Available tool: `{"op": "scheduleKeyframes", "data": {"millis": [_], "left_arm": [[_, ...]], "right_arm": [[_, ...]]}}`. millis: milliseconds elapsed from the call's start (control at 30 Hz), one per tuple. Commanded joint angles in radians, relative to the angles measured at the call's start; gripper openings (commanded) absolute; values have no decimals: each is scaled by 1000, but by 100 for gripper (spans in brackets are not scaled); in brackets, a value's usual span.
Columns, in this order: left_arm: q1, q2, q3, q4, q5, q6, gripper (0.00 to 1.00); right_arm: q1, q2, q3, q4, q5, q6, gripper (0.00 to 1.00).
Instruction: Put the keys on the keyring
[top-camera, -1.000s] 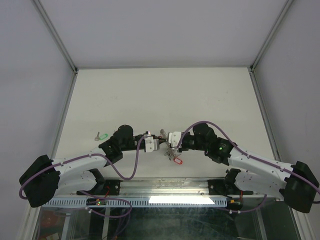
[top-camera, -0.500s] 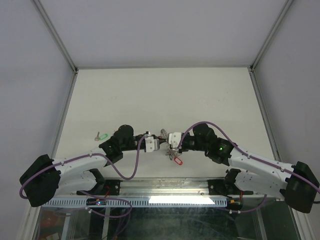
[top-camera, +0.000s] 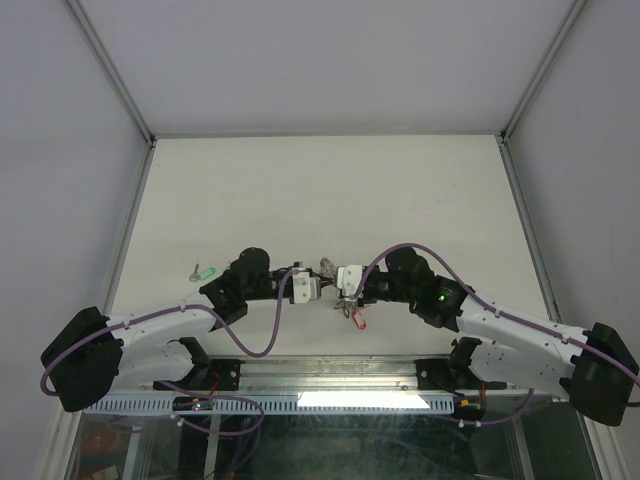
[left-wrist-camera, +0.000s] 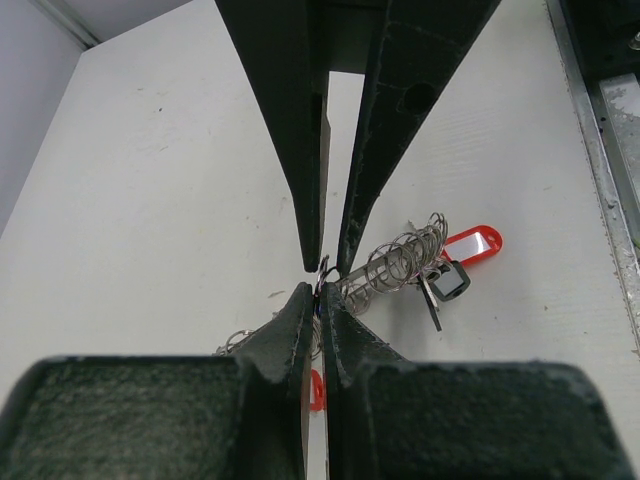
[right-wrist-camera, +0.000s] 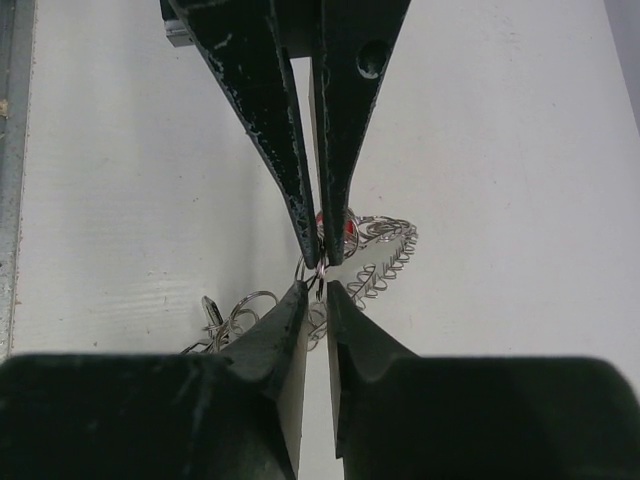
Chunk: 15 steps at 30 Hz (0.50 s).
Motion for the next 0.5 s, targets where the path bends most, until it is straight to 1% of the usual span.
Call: {"op": "scheduleKeyframes", "data": {"millis": [0, 133, 333, 467], "left_arm": [[-10, 6, 47, 36, 81, 9, 0], [-10, 3, 47, 27, 77, 9, 0], [-10, -33, 32, 11, 49, -4, 0], [-10, -95, -3, 41, 40, -61, 21]], "right_arm": [[11, -2, 16, 112, -35, 13, 14], [12, -4, 29, 87, -32, 29, 1], [13, -27, 67, -14, 5, 90, 0], [12, -52, 58, -14, 39, 123, 0]]}}
